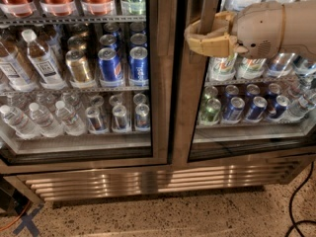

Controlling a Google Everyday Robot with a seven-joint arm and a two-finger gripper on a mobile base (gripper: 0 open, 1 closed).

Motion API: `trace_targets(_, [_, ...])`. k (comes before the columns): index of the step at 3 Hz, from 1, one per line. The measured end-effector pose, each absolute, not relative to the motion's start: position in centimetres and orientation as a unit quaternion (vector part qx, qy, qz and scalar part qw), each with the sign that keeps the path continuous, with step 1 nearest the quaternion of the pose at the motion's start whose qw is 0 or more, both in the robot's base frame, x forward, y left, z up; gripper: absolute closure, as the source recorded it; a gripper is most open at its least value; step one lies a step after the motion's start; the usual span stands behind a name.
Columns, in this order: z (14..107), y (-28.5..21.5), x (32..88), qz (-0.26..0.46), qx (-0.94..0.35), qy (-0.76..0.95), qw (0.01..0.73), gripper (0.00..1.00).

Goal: Open right fridge door

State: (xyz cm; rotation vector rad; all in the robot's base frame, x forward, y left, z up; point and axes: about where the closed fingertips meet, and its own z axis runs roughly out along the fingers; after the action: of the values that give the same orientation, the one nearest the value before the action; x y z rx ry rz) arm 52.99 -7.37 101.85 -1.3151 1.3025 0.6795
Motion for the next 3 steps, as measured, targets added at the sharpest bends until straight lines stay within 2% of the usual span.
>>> trace_targets(3, [102.0, -7.9, 51.2, 0.278, -0.547, 0.558, 0.558, 1.0])
